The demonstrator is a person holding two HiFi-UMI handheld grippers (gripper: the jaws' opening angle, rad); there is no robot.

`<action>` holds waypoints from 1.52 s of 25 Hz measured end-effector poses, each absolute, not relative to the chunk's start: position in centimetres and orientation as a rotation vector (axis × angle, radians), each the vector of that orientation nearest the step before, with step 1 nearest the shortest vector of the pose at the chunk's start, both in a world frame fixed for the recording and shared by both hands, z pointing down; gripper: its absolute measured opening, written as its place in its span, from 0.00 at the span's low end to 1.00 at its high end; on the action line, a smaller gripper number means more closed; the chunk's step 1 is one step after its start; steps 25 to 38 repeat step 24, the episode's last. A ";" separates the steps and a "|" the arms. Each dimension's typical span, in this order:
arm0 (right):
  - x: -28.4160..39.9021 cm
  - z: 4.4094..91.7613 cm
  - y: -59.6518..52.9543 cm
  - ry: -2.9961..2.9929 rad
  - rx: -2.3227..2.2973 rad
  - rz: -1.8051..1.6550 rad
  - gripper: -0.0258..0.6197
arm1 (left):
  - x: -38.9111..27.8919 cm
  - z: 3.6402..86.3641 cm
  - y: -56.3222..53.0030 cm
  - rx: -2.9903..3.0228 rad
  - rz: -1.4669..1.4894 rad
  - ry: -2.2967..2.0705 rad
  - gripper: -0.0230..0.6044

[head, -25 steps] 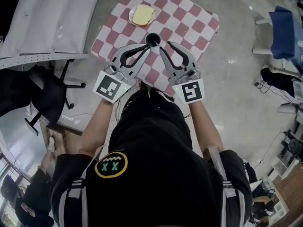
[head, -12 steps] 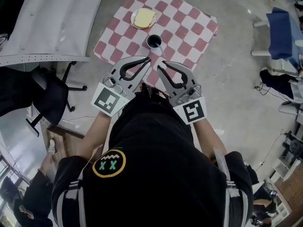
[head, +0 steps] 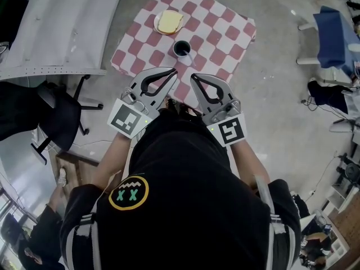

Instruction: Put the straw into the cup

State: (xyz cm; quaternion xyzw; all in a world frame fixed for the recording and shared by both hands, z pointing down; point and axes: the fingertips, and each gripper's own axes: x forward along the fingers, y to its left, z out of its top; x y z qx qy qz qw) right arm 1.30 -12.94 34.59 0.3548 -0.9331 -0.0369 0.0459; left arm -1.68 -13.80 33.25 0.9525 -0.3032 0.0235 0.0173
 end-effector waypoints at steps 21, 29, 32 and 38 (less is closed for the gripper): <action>0.2 34.5 -13.7 -2.862 1.095 -0.104 0.07 | -3.0 33.9 -13.9 2.958 0.073 -0.939 0.08; 0.0 34.6 -13.8 -2.856 1.093 -0.103 0.07 | -3.1 33.9 -14.0 2.955 0.074 -0.929 0.08; 0.0 34.6 -13.8 -2.856 1.093 -0.103 0.07 | -3.1 33.9 -14.0 2.955 0.074 -0.929 0.08; 0.0 34.6 -13.8 -2.856 1.093 -0.103 0.07 | -3.1 33.9 -14.0 2.955 0.074 -0.929 0.08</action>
